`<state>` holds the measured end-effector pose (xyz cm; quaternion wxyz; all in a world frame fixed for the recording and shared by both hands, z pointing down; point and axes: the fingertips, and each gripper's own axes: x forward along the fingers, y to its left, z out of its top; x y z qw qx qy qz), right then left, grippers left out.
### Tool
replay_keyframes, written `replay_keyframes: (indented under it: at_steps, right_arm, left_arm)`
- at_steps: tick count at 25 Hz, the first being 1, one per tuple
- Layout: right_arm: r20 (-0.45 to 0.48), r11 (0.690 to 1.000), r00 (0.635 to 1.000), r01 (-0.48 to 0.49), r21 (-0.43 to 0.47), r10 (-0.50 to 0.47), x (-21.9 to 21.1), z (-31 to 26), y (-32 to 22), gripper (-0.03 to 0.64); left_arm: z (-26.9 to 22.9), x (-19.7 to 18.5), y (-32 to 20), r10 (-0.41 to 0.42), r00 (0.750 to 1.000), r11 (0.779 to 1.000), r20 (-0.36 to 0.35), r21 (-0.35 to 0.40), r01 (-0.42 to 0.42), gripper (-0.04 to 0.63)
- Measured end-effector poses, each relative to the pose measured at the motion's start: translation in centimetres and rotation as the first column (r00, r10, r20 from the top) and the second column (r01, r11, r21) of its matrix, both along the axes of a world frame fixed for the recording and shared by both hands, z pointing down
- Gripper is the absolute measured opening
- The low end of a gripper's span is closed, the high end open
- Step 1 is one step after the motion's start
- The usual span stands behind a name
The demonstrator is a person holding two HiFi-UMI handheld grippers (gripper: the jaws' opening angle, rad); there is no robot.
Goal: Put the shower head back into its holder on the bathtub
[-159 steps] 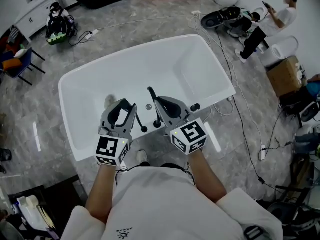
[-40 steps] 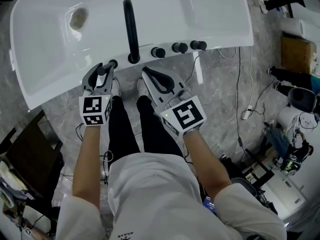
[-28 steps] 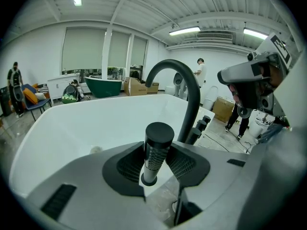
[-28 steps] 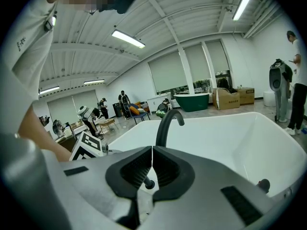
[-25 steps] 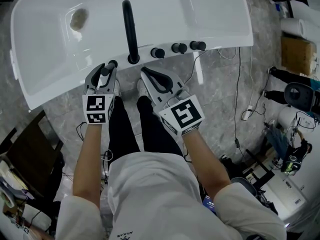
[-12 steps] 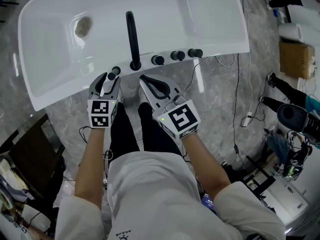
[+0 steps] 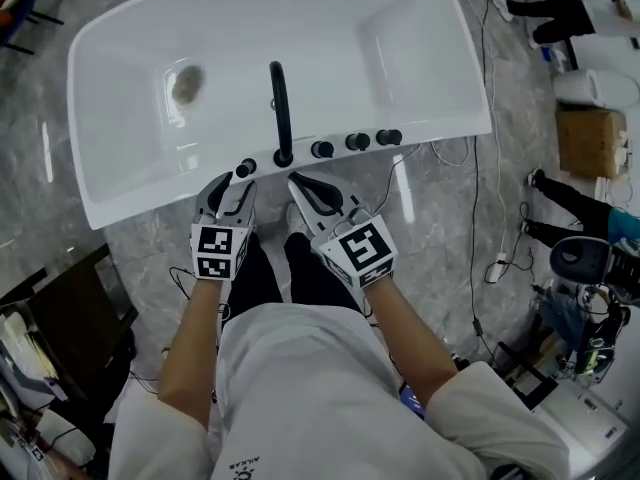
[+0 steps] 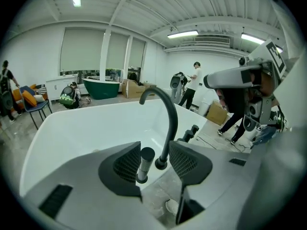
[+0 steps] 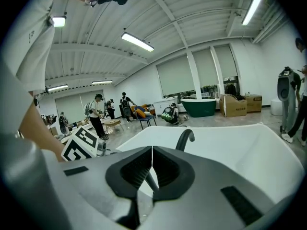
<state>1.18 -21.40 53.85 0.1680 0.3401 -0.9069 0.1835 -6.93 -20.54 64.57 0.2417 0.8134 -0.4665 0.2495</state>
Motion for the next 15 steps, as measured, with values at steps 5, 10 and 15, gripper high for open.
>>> replay_keyframes:
  at_steps: [5, 10, 15]
  right_arm:
    - [0.005, 1.0, 1.0, 0.016, 0.024, -0.016, -0.2, -2.1, 0.2, 0.018]
    - [0.009, 0.999, 1.0, 0.03, 0.039, -0.03, -0.5, -3.5, 0.7, 0.018]
    - [0.033, 0.998, 0.999, 0.024, 0.054, -0.025, -0.7, -5.2, 0.8, 0.018]
  left_arm:
    - [-3.6, -0.6, -0.2, 0.001, 1.0, 0.999, -0.002, 0.049, -0.001, 0.156]
    - [-6.6, -1.0, 0.0, 0.005, 1.0, 0.996, 0.008, 0.089, -0.006, 0.118]
    - [-9.5, -0.9, -0.2, 0.004, 1.0, 0.992, -0.011, 0.129, -0.002, 0.076]
